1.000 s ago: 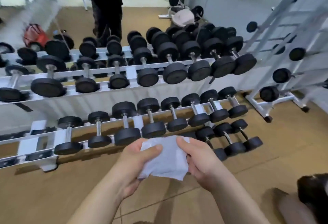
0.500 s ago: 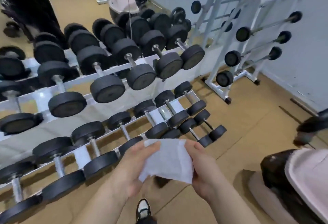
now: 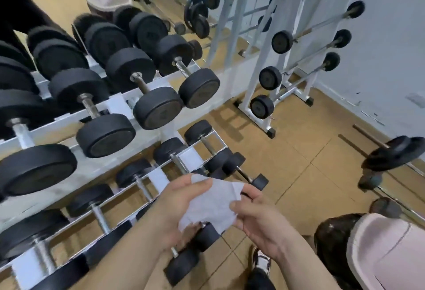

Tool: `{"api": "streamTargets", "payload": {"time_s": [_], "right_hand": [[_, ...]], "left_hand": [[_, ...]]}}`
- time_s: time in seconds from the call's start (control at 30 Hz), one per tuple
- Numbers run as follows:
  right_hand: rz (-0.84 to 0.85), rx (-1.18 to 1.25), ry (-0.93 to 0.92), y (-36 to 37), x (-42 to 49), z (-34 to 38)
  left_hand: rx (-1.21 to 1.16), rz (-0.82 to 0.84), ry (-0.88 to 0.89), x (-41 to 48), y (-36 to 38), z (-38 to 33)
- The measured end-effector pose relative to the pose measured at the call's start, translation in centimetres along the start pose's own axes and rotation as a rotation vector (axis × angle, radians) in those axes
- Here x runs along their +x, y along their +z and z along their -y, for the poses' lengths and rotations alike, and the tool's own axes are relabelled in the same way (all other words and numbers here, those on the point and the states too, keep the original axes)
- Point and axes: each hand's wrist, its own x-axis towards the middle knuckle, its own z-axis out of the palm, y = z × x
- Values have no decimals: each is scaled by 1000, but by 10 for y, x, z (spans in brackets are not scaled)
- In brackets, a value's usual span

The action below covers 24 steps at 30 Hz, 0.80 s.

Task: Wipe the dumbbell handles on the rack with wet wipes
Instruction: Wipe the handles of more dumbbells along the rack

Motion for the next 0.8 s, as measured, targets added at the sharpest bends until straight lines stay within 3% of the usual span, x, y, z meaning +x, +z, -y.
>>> {"api": "streamTargets", "payload": {"time_s": [0.27,0.37,0.47,0.57,0.7,0.8], "right_hand": [[206,-110,157,-135,158,109],[149,-220,221,-167,211,137],[48,-221,239,-181,260,143],[50,-213,268,-177,302,135],[66,-162,304,-163,336,113],[212,-108,377,-154,368,92]], "left_hand": [[-193,-182,18,154,106,2],[-247,-240,15,197,134,-1],[-149,-274,-1,225,152,-4],[-100,-312,1,257,149,-3],[-213,-251,-3,296,120,7],[-270,-191,-16,334,94,24]]}}
